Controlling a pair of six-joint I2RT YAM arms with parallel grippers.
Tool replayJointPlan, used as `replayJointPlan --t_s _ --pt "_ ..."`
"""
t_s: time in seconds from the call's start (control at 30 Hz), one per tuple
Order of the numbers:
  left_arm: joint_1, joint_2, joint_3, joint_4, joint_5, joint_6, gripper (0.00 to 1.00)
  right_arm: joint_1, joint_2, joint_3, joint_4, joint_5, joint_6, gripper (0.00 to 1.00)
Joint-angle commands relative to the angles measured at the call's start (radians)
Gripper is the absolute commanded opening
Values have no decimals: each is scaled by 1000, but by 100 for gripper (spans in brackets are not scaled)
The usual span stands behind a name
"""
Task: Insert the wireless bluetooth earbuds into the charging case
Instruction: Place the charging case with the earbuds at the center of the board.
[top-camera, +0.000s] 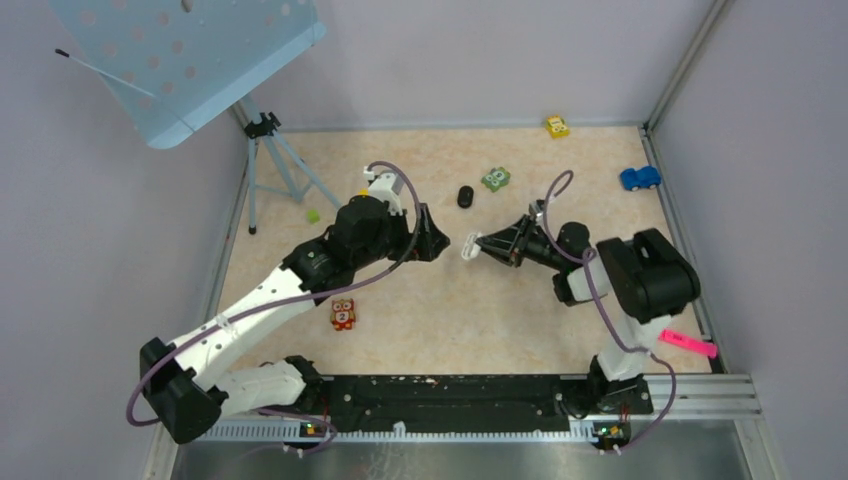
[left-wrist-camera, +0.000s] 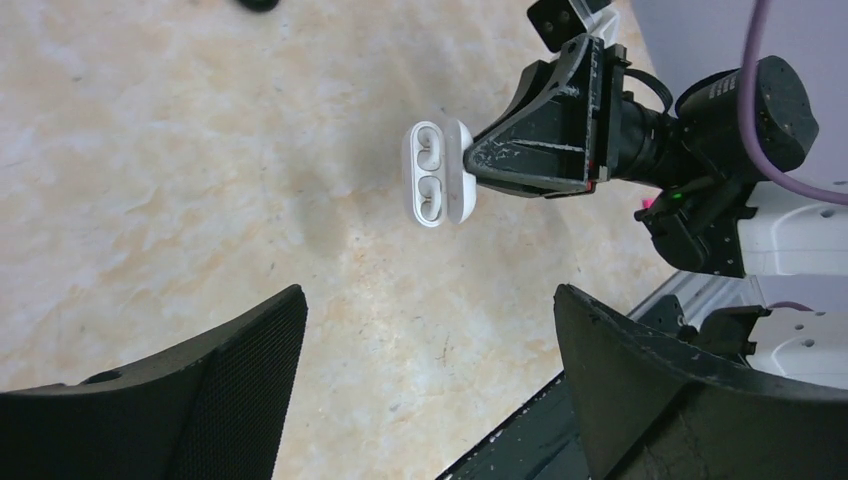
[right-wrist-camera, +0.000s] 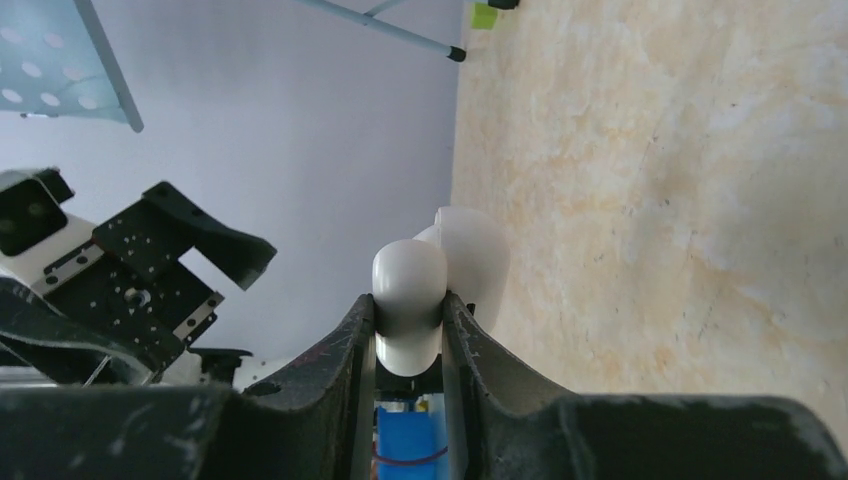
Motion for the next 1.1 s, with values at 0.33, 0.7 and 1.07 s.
replayJointPlan --t_s 0.33,0.7,1.07 --pt "57 -82 4 -121 -140 -43 99 79 215 132 -101 61 -85 0" --pt "61 -77 7 -92 -141 -10 99 79 162 87 -295 92 -210 0" --pt "62 -45 26 -79 -107 0 99 77 124 -6 -275 128 -234 33"
